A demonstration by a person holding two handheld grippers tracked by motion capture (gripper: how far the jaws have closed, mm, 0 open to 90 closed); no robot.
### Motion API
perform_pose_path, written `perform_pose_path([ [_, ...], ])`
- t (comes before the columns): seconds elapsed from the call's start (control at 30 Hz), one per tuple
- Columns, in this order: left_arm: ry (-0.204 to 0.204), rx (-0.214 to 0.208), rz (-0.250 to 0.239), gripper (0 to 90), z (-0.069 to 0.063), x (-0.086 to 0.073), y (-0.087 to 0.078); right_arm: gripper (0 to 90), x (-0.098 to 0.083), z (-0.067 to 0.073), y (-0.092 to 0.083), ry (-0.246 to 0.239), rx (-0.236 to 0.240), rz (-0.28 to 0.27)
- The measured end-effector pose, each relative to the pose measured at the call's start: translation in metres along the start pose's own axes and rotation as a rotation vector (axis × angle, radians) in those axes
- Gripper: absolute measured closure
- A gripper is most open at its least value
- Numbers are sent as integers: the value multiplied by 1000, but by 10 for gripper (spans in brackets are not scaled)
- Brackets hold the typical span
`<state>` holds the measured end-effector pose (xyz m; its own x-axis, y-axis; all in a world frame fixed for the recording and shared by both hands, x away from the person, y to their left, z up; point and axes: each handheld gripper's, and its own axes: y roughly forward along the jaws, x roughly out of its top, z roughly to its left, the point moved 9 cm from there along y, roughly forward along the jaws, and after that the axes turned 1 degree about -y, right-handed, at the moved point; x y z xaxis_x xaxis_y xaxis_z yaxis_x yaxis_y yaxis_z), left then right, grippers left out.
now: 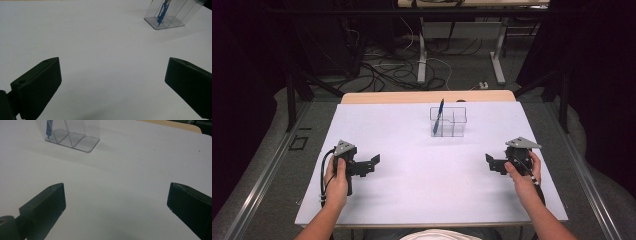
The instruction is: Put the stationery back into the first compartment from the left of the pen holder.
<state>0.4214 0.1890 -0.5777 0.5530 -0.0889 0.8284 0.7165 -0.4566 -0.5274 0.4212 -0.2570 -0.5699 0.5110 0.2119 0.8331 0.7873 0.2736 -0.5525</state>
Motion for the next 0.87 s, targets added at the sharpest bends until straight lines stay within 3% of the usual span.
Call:
perform_pose_path([
  [0.3,-30,11,4,5,7,-3,1,15,0,0,1,1,1,5],
  [0.87,-46,26,10,7,13,-5,0,16,-1,0,3,1,6,8],
])
